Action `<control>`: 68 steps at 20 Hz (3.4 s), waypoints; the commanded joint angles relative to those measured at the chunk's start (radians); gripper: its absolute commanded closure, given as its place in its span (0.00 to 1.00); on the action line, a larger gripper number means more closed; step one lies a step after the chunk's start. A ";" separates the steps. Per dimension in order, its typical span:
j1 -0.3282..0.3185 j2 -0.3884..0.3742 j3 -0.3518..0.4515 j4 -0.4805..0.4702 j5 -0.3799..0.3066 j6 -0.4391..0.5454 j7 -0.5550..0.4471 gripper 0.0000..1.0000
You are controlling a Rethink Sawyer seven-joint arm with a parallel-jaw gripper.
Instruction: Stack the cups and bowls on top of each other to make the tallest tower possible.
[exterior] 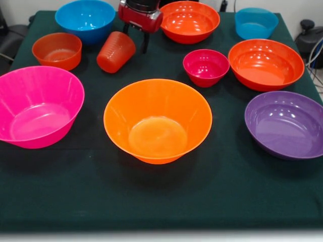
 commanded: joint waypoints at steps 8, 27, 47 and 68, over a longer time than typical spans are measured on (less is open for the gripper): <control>0.021 0.042 0.056 -0.064 0.024 -0.022 0.076 0.00; 0.040 0.045 0.021 -0.094 0.021 -0.016 0.066 0.00; 0.022 0.046 0.035 -0.098 0.014 -0.041 0.068 1.00; 0.023 0.047 0.028 -0.105 0.026 -0.038 0.079 0.00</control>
